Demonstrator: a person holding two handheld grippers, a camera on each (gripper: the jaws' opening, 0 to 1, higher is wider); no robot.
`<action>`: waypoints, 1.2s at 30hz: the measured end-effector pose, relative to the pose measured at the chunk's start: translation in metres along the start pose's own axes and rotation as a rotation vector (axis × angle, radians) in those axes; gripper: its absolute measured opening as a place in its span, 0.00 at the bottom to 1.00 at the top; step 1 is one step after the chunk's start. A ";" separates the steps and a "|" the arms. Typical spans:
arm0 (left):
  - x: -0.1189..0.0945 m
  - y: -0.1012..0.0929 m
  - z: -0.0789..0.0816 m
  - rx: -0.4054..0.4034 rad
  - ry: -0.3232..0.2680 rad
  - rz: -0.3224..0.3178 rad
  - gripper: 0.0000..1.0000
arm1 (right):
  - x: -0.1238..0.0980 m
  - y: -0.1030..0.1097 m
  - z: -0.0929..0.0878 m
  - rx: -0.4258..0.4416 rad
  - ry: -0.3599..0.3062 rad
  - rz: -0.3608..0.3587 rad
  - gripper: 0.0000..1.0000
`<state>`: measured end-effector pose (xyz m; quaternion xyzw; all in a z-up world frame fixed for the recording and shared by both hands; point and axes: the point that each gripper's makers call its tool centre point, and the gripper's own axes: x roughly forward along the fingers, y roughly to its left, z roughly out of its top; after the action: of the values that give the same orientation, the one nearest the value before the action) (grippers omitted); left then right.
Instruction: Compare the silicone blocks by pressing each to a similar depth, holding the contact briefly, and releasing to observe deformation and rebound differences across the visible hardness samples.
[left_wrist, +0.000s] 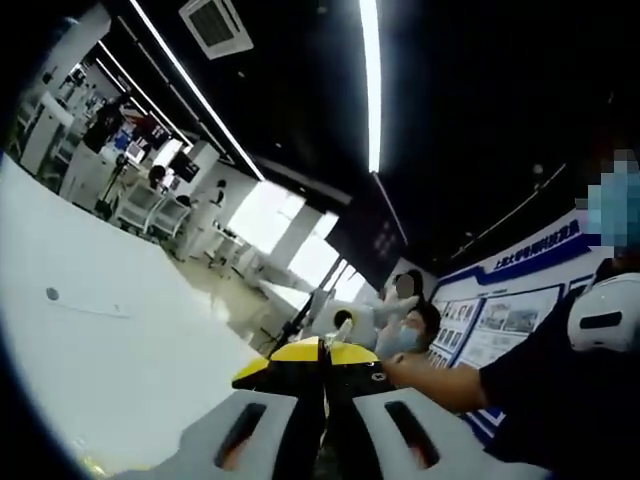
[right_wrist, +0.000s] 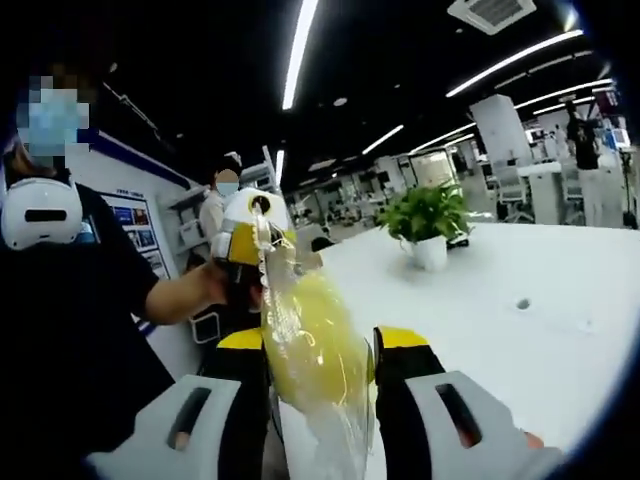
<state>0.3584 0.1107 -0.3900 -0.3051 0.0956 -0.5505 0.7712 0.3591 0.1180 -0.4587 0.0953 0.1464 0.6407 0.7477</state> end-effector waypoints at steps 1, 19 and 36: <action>0.000 0.001 0.000 -0.003 0.000 0.002 0.00 | 0.001 0.000 0.000 0.007 -0.004 0.002 0.36; -0.002 0.019 -0.019 0.086 0.073 0.066 0.00 | 0.002 -0.004 -0.023 0.017 0.080 -0.031 0.18; -0.004 0.026 -0.025 0.164 0.127 0.087 0.00 | 0.001 -0.006 -0.032 -0.013 0.157 -0.062 0.07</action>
<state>0.3652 0.1106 -0.4252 -0.2009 0.1122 -0.5407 0.8092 0.3536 0.1171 -0.4908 0.0354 0.2032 0.6235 0.7541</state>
